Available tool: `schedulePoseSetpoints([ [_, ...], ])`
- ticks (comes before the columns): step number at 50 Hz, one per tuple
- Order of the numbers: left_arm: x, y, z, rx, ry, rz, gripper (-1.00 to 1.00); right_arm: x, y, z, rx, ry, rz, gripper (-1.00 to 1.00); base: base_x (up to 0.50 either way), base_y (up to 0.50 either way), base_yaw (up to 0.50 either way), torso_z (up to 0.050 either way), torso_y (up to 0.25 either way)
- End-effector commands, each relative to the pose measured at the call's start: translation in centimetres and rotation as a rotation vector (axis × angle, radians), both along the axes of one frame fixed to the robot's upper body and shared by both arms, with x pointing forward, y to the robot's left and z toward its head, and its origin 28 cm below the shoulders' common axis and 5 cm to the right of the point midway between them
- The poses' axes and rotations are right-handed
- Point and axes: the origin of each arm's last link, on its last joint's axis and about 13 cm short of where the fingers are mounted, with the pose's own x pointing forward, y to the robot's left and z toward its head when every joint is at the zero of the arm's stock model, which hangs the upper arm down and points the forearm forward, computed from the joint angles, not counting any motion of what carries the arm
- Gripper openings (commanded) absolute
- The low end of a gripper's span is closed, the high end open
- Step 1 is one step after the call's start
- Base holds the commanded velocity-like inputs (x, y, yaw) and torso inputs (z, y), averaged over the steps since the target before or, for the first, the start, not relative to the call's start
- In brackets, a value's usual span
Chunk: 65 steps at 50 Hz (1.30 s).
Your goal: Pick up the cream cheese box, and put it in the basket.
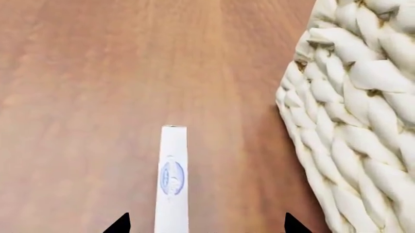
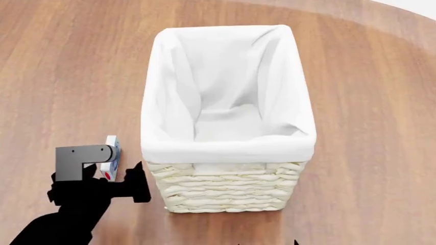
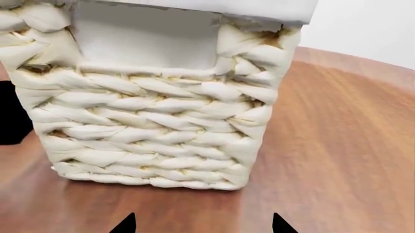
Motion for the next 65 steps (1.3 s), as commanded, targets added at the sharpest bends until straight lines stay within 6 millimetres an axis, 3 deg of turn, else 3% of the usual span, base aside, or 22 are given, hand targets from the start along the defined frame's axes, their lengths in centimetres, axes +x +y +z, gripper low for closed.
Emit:
schedulePoseSetpoints([
  [1, 0.16, -0.27, 0.14, 0.0, 0.026, 0.001, 1.0, -0.13, -0.01, 0.09, 0.002, -0.004, 0.003, 1.0, 0.0, 0.0, 0.0, 0.0, 0.0],
  [45, 0.48, 0.65, 0.86, 0.06, 0.121, 0.1, 1.0, -0.24, -0.01, 0.24, 0.007, -0.009, 0.005, 1.0, 0.0, 0.0, 0.0, 0.0, 0.0],
  [46, 0.49, 0.6, 0.86, 0.058, 0.116, 0.092, -1.0, -0.24, -0.01, 0.24, 0.006, -0.009, 0.005, 1.0, 0.0, 0.0, 0.0, 0.0, 0.0],
  [65, 0.48, 0.55, 0.78, 0.066, 0.085, 0.058, -1.0, -0.11, 0.01, 0.05, 0.002, -0.003, 0.003, 1.0, 0.0, 0.0, 0.0, 0.0, 0.0],
])
